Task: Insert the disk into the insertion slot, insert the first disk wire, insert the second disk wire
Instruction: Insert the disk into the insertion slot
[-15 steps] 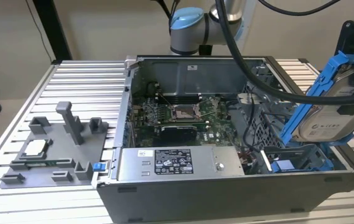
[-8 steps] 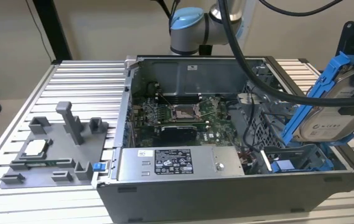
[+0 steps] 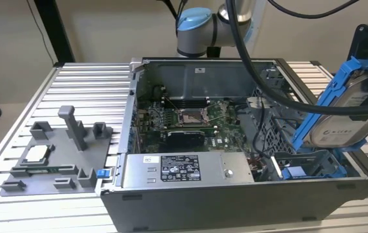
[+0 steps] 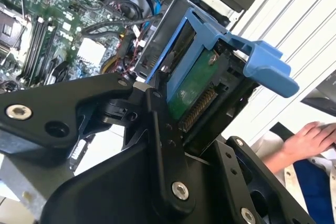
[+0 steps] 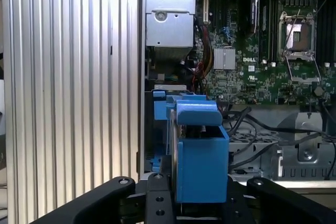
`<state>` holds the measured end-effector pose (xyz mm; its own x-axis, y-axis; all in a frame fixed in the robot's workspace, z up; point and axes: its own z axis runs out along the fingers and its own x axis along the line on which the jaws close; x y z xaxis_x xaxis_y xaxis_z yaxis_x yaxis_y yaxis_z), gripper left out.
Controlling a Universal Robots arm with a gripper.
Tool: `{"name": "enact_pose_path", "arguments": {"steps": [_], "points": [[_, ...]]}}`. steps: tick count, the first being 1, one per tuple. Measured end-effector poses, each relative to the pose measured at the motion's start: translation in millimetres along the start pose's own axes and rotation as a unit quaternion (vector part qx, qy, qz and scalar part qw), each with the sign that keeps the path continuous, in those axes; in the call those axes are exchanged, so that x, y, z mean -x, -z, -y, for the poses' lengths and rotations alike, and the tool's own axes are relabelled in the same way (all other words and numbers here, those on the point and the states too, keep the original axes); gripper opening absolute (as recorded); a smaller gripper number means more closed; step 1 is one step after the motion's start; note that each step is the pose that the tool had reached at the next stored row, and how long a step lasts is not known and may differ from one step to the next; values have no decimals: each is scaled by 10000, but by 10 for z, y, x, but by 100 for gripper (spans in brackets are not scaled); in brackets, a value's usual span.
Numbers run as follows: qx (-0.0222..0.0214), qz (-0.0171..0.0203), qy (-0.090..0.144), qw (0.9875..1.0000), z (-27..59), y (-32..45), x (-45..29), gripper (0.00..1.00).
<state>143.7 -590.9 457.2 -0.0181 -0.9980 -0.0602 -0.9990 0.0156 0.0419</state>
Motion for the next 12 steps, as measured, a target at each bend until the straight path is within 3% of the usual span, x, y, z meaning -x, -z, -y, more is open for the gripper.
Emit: {"name": "enact_pose_path", "arguments": {"steps": [2,7,12], "points": [[0,28,1,10000,1,-25,-1,0],[-18,30,3,10000,1,-76,-9,0],[-143,32,10,9999,-53,-148,-14,0]]}}
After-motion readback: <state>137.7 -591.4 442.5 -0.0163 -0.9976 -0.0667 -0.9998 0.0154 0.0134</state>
